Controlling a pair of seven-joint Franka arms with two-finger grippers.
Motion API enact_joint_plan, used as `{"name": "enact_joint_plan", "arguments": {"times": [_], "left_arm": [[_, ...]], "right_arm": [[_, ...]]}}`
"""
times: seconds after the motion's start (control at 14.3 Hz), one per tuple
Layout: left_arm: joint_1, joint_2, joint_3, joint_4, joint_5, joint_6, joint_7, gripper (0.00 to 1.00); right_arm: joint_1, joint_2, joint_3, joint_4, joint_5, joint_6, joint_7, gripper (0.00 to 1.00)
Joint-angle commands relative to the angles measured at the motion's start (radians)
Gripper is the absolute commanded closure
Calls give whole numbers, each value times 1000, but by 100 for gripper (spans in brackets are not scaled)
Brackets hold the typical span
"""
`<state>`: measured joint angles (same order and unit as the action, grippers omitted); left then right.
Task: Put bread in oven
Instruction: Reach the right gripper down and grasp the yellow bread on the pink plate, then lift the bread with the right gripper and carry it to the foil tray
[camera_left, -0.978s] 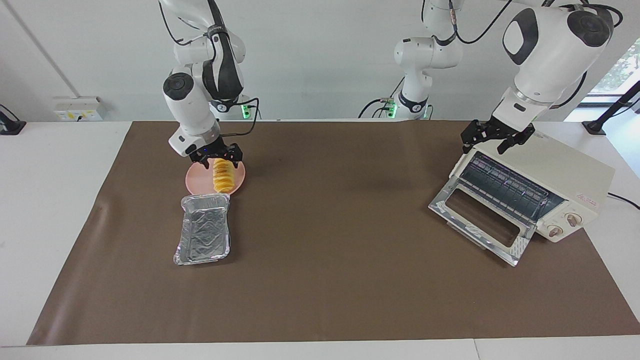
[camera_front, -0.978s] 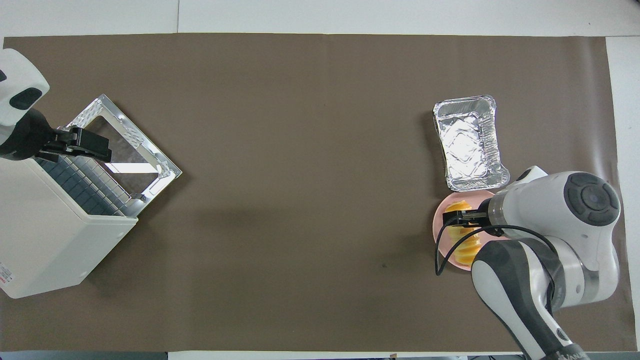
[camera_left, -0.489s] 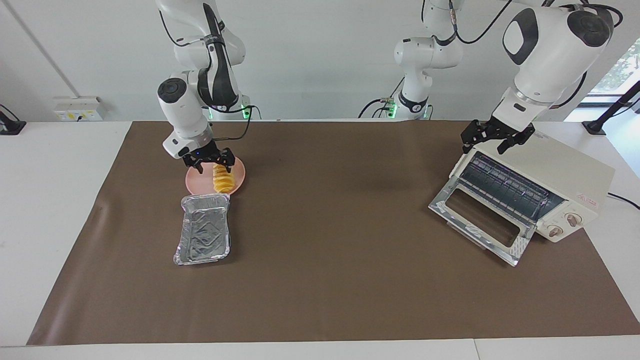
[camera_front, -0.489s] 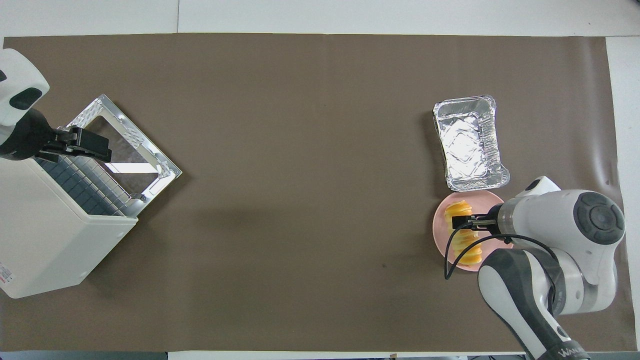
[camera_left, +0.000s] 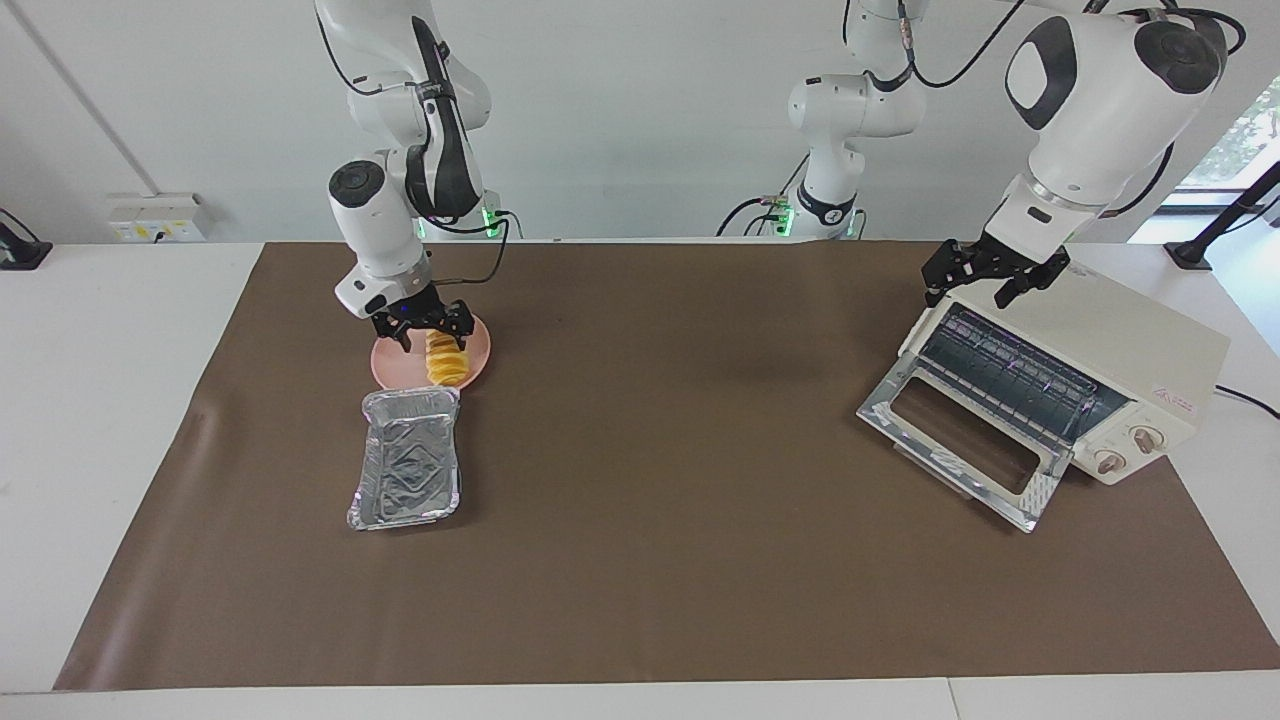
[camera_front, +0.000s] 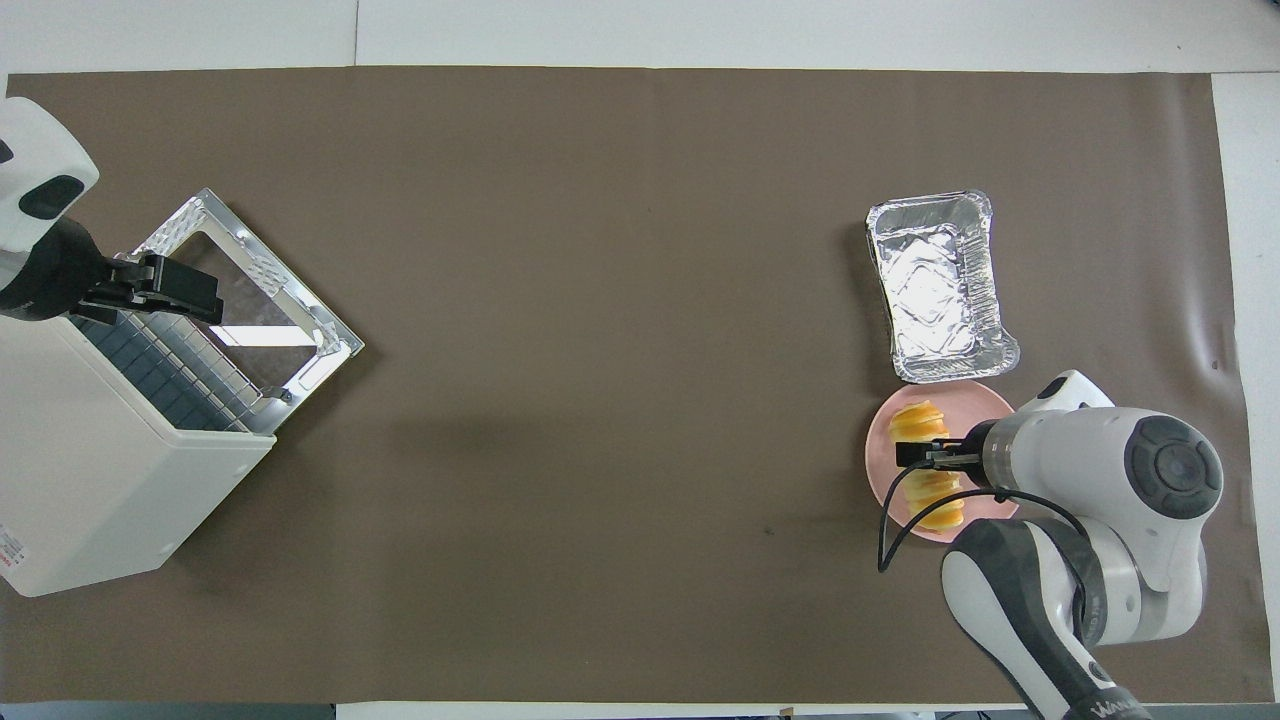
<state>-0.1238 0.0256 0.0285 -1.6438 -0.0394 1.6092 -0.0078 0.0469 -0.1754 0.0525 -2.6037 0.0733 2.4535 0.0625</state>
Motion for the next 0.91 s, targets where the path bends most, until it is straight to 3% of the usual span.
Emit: {"name": "enact_joint_plan", "arguments": {"times": [0.0, 0.28, 0.35, 0.42, 0.63, 0.7, 0.84], "left_arm": [[1, -18, 2, -8, -11, 3, -11, 0], [1, -18, 2, -8, -11, 3, -11, 0], [1, -18, 2, -8, -11, 3, -11, 0], [1, -18, 2, -8, -11, 3, -9, 0], [1, -18, 2, -8, -11, 3, -11, 0], [1, -18, 2, -8, -11, 3, -11, 0], [1, -18, 2, -8, -10, 3, -11, 0]], "right_arm": [[22, -13, 3, -30, 26, 22, -27, 0], [30, -10, 4, -55, 37, 57, -27, 0], [33, -10, 4, -59, 37, 61, -26, 8], [33, -10, 4, -59, 37, 61, -26, 23], [34, -12, 4, -58, 37, 48, -27, 92], [34, -12, 3, -55, 37, 35, -26, 100], [34, -19, 4, -33, 37, -22, -23, 100]]}}
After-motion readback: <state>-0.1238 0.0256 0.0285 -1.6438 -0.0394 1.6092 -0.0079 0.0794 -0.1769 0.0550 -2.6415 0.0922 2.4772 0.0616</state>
